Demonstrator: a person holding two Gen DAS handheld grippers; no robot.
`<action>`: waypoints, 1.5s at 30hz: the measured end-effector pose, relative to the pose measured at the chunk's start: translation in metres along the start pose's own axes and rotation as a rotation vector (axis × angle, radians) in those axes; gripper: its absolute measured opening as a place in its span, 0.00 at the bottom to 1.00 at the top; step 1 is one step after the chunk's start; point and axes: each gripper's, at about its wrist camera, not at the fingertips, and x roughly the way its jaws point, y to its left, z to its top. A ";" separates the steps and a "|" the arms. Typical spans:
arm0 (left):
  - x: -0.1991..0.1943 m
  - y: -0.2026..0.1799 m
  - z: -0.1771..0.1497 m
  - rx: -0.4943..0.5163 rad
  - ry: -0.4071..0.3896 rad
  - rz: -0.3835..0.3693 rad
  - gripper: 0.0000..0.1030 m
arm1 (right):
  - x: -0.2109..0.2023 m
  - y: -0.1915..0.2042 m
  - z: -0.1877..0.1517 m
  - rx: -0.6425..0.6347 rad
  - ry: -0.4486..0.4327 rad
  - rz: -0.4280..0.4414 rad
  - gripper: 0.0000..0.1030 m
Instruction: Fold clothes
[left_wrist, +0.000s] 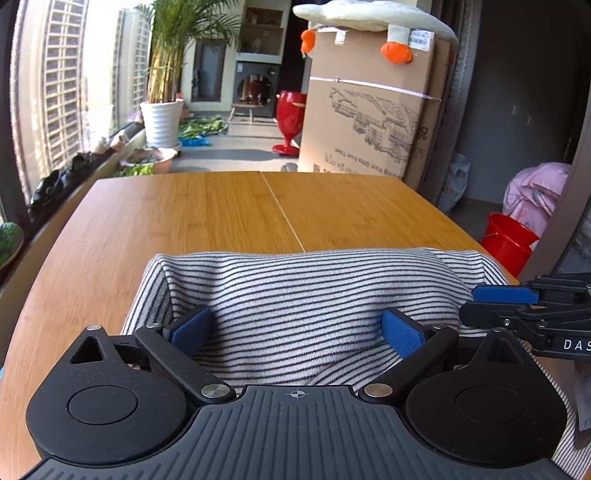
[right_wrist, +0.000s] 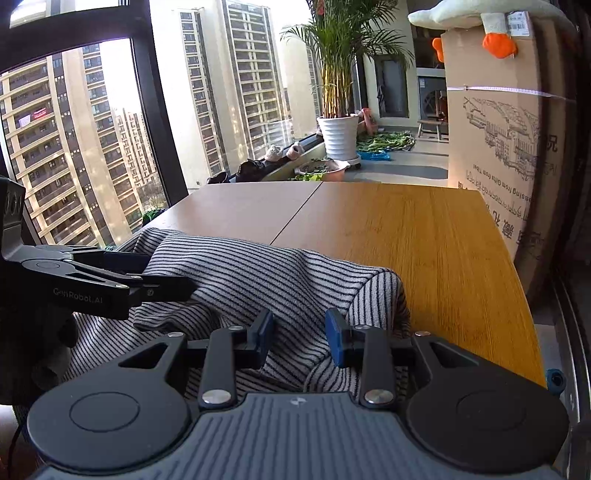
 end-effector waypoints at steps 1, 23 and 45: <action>0.005 0.000 0.003 0.002 -0.004 0.006 0.97 | 0.005 -0.002 0.003 -0.008 -0.004 -0.009 0.30; 0.027 0.039 0.020 -0.051 -0.012 -0.149 1.00 | 0.036 -0.010 0.052 -0.156 -0.022 0.031 0.44; -0.059 0.119 0.022 -0.400 -0.126 -0.157 1.00 | 0.055 0.086 0.058 -0.665 -0.067 0.236 0.32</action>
